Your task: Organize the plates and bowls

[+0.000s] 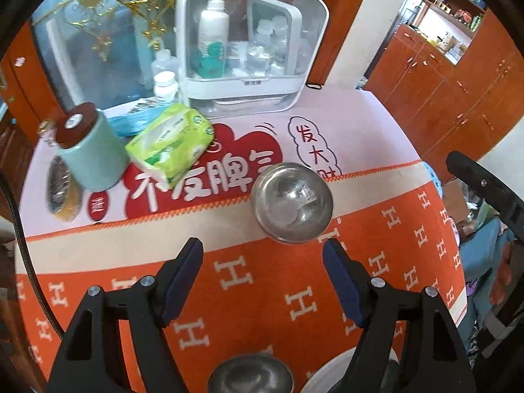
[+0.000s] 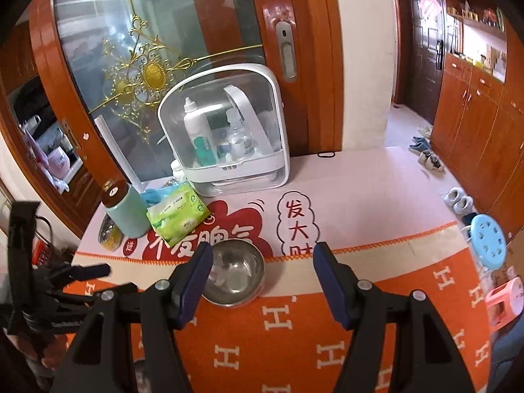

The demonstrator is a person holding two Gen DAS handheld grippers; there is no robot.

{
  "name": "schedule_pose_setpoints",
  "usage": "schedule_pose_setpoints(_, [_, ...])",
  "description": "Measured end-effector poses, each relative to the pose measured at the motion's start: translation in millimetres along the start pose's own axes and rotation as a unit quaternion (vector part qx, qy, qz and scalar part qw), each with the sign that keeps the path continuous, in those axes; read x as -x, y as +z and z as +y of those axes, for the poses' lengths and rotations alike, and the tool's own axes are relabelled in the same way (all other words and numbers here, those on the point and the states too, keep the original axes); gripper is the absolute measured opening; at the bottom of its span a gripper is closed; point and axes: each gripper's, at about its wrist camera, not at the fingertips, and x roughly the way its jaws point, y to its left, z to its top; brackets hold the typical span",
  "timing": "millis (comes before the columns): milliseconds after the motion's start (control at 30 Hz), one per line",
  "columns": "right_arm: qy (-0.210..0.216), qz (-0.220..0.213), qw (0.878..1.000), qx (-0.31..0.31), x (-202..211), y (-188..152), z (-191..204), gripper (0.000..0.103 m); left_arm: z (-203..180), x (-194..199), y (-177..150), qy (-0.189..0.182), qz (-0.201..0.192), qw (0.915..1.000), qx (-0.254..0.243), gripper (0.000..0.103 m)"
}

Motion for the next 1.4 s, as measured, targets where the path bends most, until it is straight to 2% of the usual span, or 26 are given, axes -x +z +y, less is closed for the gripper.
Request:
schedule_pose_setpoints(167, [0.026,-0.004,1.0,-0.017,-28,-8,-5,0.064,4,-31,-2,-0.014,-0.01,0.9998,0.01,0.074])
schedule_pose_setpoints(267, [0.03,-0.005,0.999,-0.015,-46,-16,-5,0.064,8,-51,-3,-0.037,-0.018,0.9987,0.029,0.074])
schedule_pose_setpoints(500, [0.03,0.021,0.999,-0.013,-94,-35,-4,0.064,19,-92,-7,-0.049,-0.034,0.9967,0.056,0.074])
schedule_pose_setpoints(767, [0.032,0.065,0.997,-0.028,-141,-64,-9,0.064,31,-134,-6,-0.049,-0.015,0.996,0.073,0.074])
schedule_pose_setpoints(900, [0.038,0.078,0.996,-0.037,-155,-74,-11,0.064,39,-151,-10,-0.063,-0.004,0.9932,0.097,0.074])
schedule_pose_setpoints(1067, [0.044,0.089,0.993,-0.057,-165,-81,-15,0.063,38,-170,-16,-0.069,0.019,0.9927,0.097,0.071])
schedule_pose_setpoints(1200, [0.056,0.098,0.99,-0.081,-170,-86,-18,0.046,36,-180,-21,-0.084,0.033,0.9909,0.1,0.067])
schedule_pose_setpoints(1333, [0.064,0.109,0.986,-0.106,-175,-90,-22,0.036,37,-182,-22,-0.099,0.035,0.9883,0.11,0.062])
schedule_pose_setpoints(1400, [0.074,0.114,0.984,-0.118,-177,-92,-23,0.033,38,-182,-23,-0.109,0.037,0.9865,0.117,0.053])
